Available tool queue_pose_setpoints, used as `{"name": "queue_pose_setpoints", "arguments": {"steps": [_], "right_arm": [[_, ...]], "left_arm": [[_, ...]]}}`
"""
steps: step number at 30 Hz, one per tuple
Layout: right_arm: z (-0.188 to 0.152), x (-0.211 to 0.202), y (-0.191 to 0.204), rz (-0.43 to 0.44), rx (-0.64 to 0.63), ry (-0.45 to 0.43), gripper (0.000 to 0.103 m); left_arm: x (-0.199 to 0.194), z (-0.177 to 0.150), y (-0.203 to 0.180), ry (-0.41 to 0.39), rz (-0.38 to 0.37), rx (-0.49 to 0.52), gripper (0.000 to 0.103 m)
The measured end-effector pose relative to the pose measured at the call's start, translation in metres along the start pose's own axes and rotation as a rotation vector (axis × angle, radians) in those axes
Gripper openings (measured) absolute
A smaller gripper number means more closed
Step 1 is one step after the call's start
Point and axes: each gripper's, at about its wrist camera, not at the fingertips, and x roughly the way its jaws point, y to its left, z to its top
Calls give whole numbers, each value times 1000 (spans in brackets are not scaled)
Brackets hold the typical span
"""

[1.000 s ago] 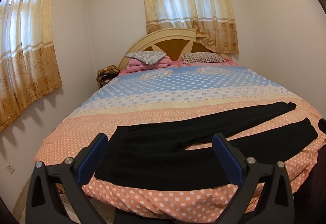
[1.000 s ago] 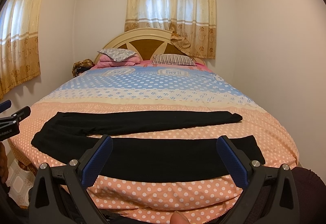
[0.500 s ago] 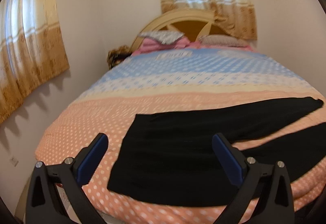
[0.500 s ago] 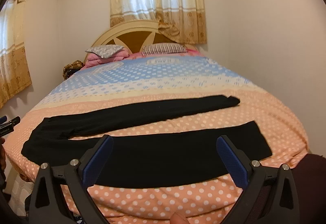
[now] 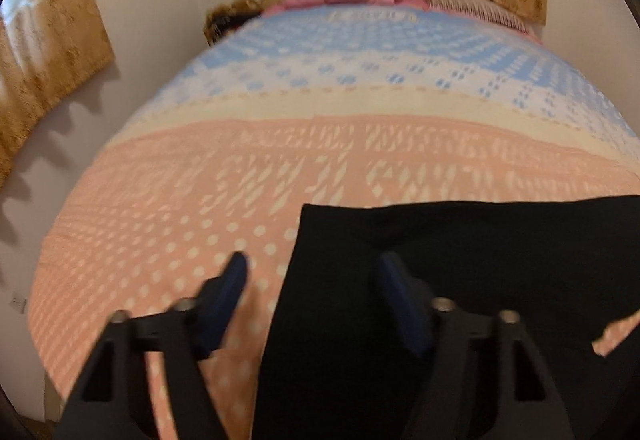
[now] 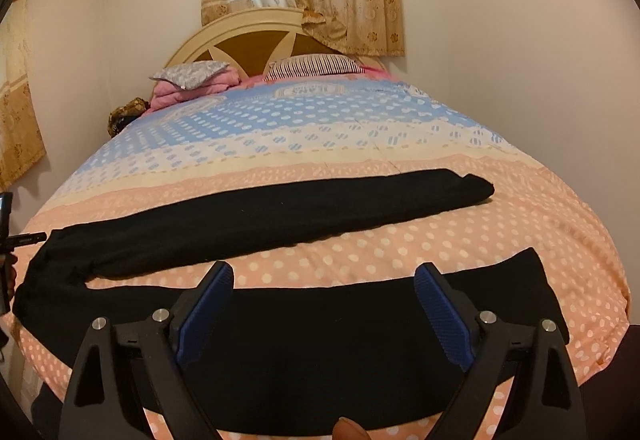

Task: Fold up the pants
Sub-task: 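Lower both grippers onto the black pants leg ends and close them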

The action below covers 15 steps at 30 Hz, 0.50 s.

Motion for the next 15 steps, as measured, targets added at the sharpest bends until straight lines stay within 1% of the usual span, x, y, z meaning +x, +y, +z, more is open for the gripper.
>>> {"name": "queue_pose_setpoints", "arguments": {"steps": [2, 4, 7, 9, 10, 11, 12, 13, 15], "right_arm": [[0, 3, -4, 0, 10, 0, 93], [0, 4, -6, -3, 13, -7, 93], [4, 8, -10, -15, 11, -9, 93], [8, 13, -12, -26, 3, -7, 93], [11, 17, -15, -35, -2, 2, 93], [14, 21, -18, -37, -1, 11, 93], [18, 25, -23, -34, 10, 23, 93], [22, 28, -30, -32, 24, 29, 92], [29, 32, -40, -39, 44, 35, 90]], "left_arm": [[15, 6, 3, 42, -29, -13, 58], [23, 9, 3, 68, -33, -12, 56], [25, 9, 1, 77, -74, -12, 56], [27, 6, -4, 85, -81, 1, 56], [31, 10, 1, 84, -91, -4, 56], [32, 8, 2, 88, -113, -18, 55], [36, 10, 5, 92, -138, -35, 50], [35, 8, 7, 96, -197, -58, 45], [43, 11, 13, 91, -220, -70, 44]]}}
